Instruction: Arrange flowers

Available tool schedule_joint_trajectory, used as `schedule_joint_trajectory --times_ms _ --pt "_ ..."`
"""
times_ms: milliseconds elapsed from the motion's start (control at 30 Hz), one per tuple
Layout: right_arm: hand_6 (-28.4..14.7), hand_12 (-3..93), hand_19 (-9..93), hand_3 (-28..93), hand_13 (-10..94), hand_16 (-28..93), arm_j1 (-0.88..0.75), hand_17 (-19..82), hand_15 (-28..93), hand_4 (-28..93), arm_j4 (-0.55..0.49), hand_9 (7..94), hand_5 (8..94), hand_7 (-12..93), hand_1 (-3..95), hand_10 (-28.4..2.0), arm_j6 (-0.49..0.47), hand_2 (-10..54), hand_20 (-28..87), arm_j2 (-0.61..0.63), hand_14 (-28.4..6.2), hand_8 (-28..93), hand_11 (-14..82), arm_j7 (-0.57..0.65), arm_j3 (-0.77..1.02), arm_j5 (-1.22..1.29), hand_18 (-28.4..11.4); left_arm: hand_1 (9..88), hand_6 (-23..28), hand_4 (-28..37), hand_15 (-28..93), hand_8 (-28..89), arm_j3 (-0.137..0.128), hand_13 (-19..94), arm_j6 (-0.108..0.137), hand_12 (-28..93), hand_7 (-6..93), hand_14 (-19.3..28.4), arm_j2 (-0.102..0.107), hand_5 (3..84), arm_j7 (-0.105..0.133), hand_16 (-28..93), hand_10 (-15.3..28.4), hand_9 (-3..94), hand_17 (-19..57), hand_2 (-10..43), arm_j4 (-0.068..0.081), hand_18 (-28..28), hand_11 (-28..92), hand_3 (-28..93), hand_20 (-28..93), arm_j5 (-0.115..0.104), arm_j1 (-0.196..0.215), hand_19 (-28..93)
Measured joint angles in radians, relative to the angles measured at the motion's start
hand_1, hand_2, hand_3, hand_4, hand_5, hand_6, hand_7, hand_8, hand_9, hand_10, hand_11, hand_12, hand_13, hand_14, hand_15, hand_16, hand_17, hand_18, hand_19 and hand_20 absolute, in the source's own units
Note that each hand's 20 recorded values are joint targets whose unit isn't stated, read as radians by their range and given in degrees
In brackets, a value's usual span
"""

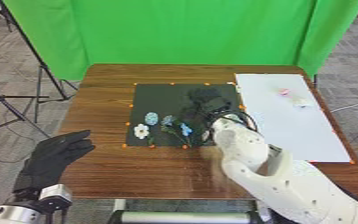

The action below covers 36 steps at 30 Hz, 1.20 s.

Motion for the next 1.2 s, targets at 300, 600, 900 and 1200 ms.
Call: schedule_joint_trajectory --times_ms 300,600,900,1200 --pt "-8.9 16.2 81 88 56 15 0.029 19 79 -25 0.099 50.8 50.8 16 25.9 -21.5 -0.113 0.9 3 0.161 -14.4 -11 22.5 -0.027 0.177 0.058 -22.0 30.1 16.3 -15.4 64 -9 0.01 30 0.0 11 14.6 27.5 -0.002 53.6 -0.001 -14 22.9 44.3 -9.3 4.1 0.0 20.8 43 79 14 0.002 -0.006 60" --pt "-7.9 16.0 81 88 58 15 0.027 21 84 -27 0.223 48.3 47.8 17 27.7 -20.5 -0.232 -1.5 7 0.246 -11.0 -11 19.3 -0.019 0.318 0.057 -20.3 30.2 16.3 -15.4 64 -9 0.034 30 -0.001 11 14.6 27.5 -0.002 53.6 -0.001 -14 22.9 44.2 -9.3 4.0 0.001 20.8 43 79 14 0.005 -0.031 60" --pt "-7.4 16.0 80 89 59 15 0.021 21 85 -28 0.285 47.2 47.1 17 29.0 -20.1 -0.295 -2.9 8 0.233 -10.4 -11 17.3 -0.006 0.363 0.001 -19.8 30.0 16.3 -15.4 64 -9 0.054 30 -0.005 11 14.7 27.6 -0.006 53.4 -0.003 -14 22.9 44.2 -9.4 3.9 0.006 20.8 43 79 14 0.012 -0.063 60" --pt "-6.4 15.7 80 89 59 15 -0.038 21 86 -28 0.303 45.4 46.8 17 29.0 -20.2 -0.375 -3.6 9 0.23 -10.5 -12 14.2 0.015 0.448 0.002 -19.9 30.0 16.3 -15.4 64 -9 0.061 30 -0.01 11 14.7 27.6 -0.007 53.4 -0.001 -14 22.9 44.2 -9.4 4.0 0.01 20.8 43 79 14 0.013 -0.072 60"
